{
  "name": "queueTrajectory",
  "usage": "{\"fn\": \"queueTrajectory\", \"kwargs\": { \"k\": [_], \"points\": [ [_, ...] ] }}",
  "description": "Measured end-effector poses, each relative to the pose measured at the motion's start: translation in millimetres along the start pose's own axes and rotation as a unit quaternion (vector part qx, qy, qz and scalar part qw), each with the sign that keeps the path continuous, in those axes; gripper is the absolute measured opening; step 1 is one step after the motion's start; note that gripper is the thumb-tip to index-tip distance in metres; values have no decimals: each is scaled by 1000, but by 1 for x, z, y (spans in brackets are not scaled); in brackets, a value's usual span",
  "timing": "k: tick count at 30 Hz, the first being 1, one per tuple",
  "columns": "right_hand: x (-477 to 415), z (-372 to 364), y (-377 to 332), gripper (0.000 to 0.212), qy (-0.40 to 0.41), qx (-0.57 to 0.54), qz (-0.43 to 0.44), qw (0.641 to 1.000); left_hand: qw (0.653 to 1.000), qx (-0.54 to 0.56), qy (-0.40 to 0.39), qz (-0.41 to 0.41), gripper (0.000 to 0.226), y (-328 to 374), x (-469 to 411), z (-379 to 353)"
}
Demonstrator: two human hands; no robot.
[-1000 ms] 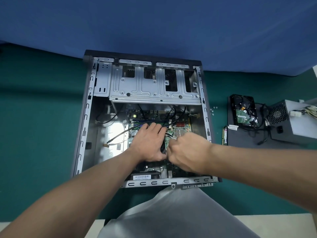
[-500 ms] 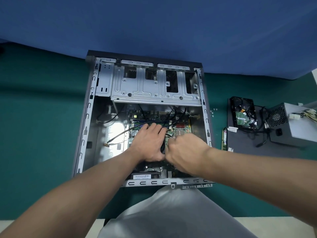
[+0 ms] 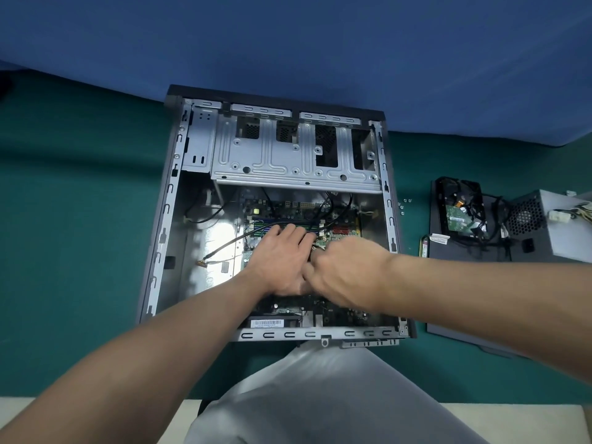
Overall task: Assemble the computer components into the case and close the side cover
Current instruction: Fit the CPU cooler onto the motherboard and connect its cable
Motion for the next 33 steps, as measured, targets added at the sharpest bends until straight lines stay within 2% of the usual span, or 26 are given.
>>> {"fn": "queueTrajectory", "kwargs": {
  "k": [2, 4, 6, 8, 9, 10, 12, 13, 15, 17, 19, 21, 22, 23, 25, 26, 27, 30, 31, 33],
  "points": [
    [0, -5, -8, 29, 3, 69, 83, 994, 1000, 7, -6, 6, 76, -1, 0, -1],
    [0, -3, -5, 26, 14, 7, 52, 999, 1000, 9, -6, 7, 75, 0, 0, -1],
    [-4, 3, 8, 18, 44, -143, -92, 984, 1000, 7, 2, 5, 75, 1, -1, -2],
    [-4, 3, 26, 14, 63, -329, -251, 908, 1000, 0, 7, 3, 80, 2, -1, -2],
    [-4, 2, 30, 14, 58, -372, -292, 879, 1000, -5, 7, 2, 82, 2, -1, -2],
    [-5, 4, 27, 18, 35, -353, -292, 888, 1000, -3, 9, 4, 81, 1, -1, -2],
    [-5, 5, 8, 30, -4, -187, -206, 961, 1000, 16, 10, 8, 77, 0, -1, 0],
    [-5, 4, -6, 31, -15, -96, -145, 985, 1000, 24, 7, 6, 74, -1, -1, 0],
    [-1, -1, -21, 28, -19, 25, -39, 999, 1000, 21, -2, 1, 74, -1, 1, 1],
    [0, -6, -17, 28, -17, 50, 13, 998, 1000, 16, -4, 4, 80, -2, 1, 1],
    [0, -7, -7, 28, 0, 30, 40, 999, 1000, 7, 1, 1, 78, -1, 1, 2],
    [0, -8, 6, 22, 6, -61, -6, 998, 1000, -3, 2, -1, 82, 1, 0, 0],
    [-1, -10, 16, 17, 17, -138, -67, 988, 1000, -8, 2, 0, 86, 1, 0, -1],
    [0, -13, 28, 14, 28, -235, -147, 960, 1000, -12, 3, 2, 90, 1, 0, -2],
    [8, -25, 46, 19, 48, -423, -297, 855, 1000, -15, 4, 4, 94, 1, 0, -2],
    [11, -31, 51, 18, 51, -466, -331, 819, 1000, -12, 5, 4, 95, 1, 0, -2],
    [12, -31, 50, 19, 38, -464, -330, 821, 1000, -9, 5, 3, 95, 0, 0, -2],
    [13, -25, 26, 39, -32, -342, -224, 912, 1000, -8, 9, 2, 93, 1, 0, -2],
    [13, -20, 18, 37, -30, -265, -181, 947, 1000, -10, 9, 1, 91, 1, 0, -2],
    [9, -9, 5, 26, 6, -112, -95, 989, 1000, -11, 1, 1, 89, 1, 1, -3]
  ]
}}
Point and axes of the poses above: each hand's wrist, its own x-axis away from the middle knuckle, its own z-axis out of the back of the hand, y = z × x, the point moved 5 cm from there along -x, towards the middle knuckle, and after that the axes turned 14 degrees about -x, right-handed, at the moved point
